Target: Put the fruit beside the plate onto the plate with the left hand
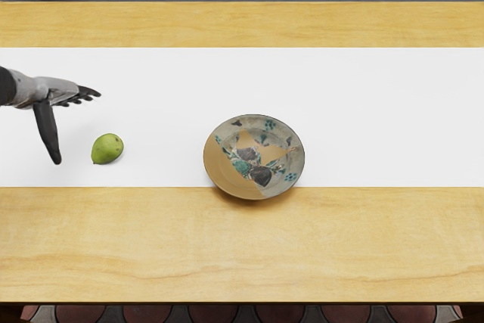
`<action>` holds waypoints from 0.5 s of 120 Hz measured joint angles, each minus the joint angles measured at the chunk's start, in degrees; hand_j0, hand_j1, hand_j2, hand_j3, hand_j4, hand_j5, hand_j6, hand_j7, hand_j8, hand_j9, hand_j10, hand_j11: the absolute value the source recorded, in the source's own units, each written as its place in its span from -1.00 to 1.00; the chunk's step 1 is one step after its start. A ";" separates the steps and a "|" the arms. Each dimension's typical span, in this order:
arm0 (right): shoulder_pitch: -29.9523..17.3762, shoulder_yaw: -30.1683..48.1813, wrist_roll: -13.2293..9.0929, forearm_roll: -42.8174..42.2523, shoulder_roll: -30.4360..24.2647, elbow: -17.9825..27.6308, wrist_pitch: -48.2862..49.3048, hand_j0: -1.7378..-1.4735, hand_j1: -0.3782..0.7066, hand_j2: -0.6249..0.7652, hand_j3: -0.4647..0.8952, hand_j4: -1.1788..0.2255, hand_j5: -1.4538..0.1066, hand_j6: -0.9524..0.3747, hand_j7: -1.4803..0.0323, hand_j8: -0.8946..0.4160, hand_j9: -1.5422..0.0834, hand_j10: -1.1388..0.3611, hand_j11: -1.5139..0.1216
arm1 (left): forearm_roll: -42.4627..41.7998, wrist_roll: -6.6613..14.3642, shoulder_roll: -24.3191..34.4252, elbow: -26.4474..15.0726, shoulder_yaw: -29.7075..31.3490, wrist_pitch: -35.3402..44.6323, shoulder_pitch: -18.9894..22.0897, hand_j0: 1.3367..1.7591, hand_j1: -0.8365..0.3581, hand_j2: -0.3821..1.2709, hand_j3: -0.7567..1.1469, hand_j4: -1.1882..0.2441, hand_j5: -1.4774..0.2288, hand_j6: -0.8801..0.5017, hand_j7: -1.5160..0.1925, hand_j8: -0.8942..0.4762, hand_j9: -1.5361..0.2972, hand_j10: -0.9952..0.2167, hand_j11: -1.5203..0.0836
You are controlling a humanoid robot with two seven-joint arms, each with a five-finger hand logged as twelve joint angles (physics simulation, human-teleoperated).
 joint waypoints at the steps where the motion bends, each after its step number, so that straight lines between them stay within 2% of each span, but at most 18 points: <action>1: 0.00 0.00 0.00 0.00 0.00 0.00 0.00 -0.40 -0.89 -0.11 -0.32 0.64 0.82 0.40 0.91 0.32 0.85 0.48 0.81 | 0.17 0.01 -0.22 -0.01 0.15 0.32 0.00 0.52 0.99 -0.54 -0.20 0.65 0.73 0.27 0.77 0.30 0.68 0.64 0.90; 21: 0.01 0.01 0.00 0.00 0.00 -0.01 0.01 -0.40 -0.89 -0.11 -0.32 0.64 0.82 0.40 0.91 0.32 0.85 0.48 0.81 | 2.60 0.15 -2.61 -0.61 2.22 5.50 0.96 0.52 0.98 -0.54 -0.20 0.65 0.73 0.27 0.77 0.30 0.68 0.64 0.90; 47: 0.00 0.01 0.00 0.00 0.00 -0.02 0.02 -0.40 -0.89 -0.11 -0.32 0.64 0.82 0.40 0.91 0.33 0.86 0.48 0.81 | 4.73 0.25 -1.87 -5.85 3.25 11.90 2.57 0.52 0.99 -0.54 -0.20 0.65 0.73 0.26 0.77 0.30 0.68 0.64 0.90; 60: 0.01 0.01 0.00 0.00 0.00 -0.01 0.05 -0.40 -0.89 -0.11 -0.32 0.64 0.82 0.40 0.91 0.32 0.85 0.48 0.81 | 5.09 1.49 -1.76 -9.40 3.34 13.84 3.42 0.52 0.99 -0.54 -0.20 0.65 0.73 0.26 0.77 0.30 0.68 0.64 0.90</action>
